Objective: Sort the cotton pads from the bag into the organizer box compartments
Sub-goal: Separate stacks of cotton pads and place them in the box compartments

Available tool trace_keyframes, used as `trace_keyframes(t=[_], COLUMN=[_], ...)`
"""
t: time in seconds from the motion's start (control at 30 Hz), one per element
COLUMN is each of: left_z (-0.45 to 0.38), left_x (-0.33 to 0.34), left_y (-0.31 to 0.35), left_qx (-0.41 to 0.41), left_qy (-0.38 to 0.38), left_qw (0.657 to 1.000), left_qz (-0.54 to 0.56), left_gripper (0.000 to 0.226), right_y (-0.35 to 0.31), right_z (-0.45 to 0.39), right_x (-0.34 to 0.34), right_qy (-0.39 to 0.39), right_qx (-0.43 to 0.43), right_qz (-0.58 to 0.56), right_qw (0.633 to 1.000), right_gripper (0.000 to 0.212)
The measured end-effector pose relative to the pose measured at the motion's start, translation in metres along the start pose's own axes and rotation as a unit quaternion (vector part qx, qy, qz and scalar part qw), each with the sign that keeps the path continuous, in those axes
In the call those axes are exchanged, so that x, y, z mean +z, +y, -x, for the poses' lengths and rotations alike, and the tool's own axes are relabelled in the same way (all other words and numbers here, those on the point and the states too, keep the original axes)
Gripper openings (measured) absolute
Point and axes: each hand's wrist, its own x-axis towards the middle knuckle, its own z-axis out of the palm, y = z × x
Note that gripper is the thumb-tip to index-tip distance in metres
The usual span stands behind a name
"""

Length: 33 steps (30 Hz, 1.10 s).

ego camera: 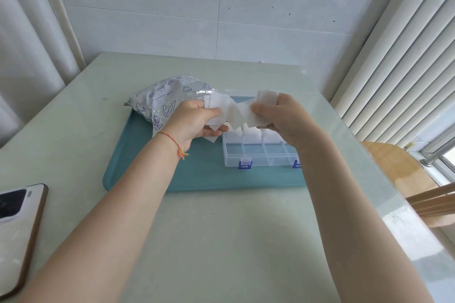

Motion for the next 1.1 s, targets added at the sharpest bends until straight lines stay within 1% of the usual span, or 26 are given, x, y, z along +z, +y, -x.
trace_keyframes(t=[0.1, 0.17, 0.23, 0.33, 0.43, 0.53, 0.6, 0.67, 0.77, 0.87, 0.9, 0.93, 0.97, 1.0, 1.03, 1.07, 1.1], left_z=[0.000, 0.001, 0.003, 0.003, 0.001, 0.004, 0.006, 0.011, 0.020, 0.029, 0.029, 0.031, 0.030, 0.032, 0.033, 0.036, 0.039], left_x=[-0.001, 0.000, 0.001, 0.000, -0.001, -0.005, -0.010, -0.015, -0.023, -0.028, -0.030, -0.030, -0.030, -0.027, -0.025, -0.021, -0.016], left_y=[0.001, 0.001, 0.002, 0.001, 0.001, 0.007, 0.014, 0.020, 0.024, 0.020, 0.016, 0.013, 0.010, 0.009, 0.008, 0.009, 0.009], left_qx=[-0.002, 0.001, 0.003, 0.005, 0.018, 0.031, 0.024, 0.008, -0.009, -0.016, -0.003, 0.022, 0.059, 0.083, 0.095, 0.089, 0.074], left_qy=[-0.007, -0.023, -0.048, -0.071, -0.048, -0.016, -0.002, -0.001, -0.013, -0.039, -0.034, -0.011, 0.027, 0.067, 0.092, 0.091, 0.065], left_qw=[1.000, 1.000, 0.999, 0.997, 0.999, 0.999, 0.994, 0.974, 0.917, 0.866, 0.851, 0.846, 0.856, 0.890, 0.932, 0.964, 0.985], left_qz=[-0.006, -0.006, 0.010, 0.027, 0.011, -0.037, -0.108, -0.225, -0.399, -0.498, -0.525, -0.532, -0.513, -0.443, -0.337, -0.232, -0.141], left_gripper=[0.014, 0.010, 0.010, 0.011, 0.010, 0.011, 0.013, 0.012, 0.014, 0.010, 0.012, 0.014, 0.016, 0.021, 0.026, 0.030, 0.030], right_y=[0.001, 0.001, 0.002, 0.005, 0.005, 0.000, -0.003, -0.005, -0.007, -0.008, -0.007, -0.006, -0.005, -0.004, -0.003, -0.001, 0.000], right_z=[0.001, 0.002, 0.002, -0.001, -0.003, -0.003, -0.002, 0.001, 0.007, 0.015, 0.018, 0.022, 0.026, 0.029, 0.033, 0.035, 0.036], right_x=[-0.003, -0.001, 0.003, 0.006, 0.008, 0.007, 0.007, 0.010, 0.023, 0.034, 0.037, 0.038, 0.039, 0.040, 0.040, 0.040, 0.041], right_qy=[-0.033, -0.069, -0.079, -0.042, 0.003, 0.057, 0.069, 0.059, 0.033, 0.022, 0.023, 0.025, 0.026, 0.027, 0.026, 0.024, 0.022], right_qx=[-0.001, 0.003, 0.006, 0.006, 0.003, -0.006, -0.013, -0.012, -0.009, -0.005, -0.004, -0.003, -0.004, -0.006, -0.008, -0.008, -0.008], right_qz=[-0.023, -0.029, -0.028, -0.035, -0.040, -0.067, -0.082, -0.084, -0.089, -0.074, -0.071, -0.067, -0.065, -0.062, -0.058, -0.056, -0.057], right_qw=[0.999, 0.997, 0.996, 0.999, 0.999, 0.996, 0.994, 0.995, 0.995, 0.997, 0.997, 0.997, 0.998, 0.998, 0.998, 0.998, 0.998], right_gripper=[0.012, 0.017, 0.019, 0.017, 0.018, 0.015, 0.016, 0.019, 0.021, 0.023, 0.024, 0.024, 0.024, 0.023, 0.022, 0.023, 0.027])
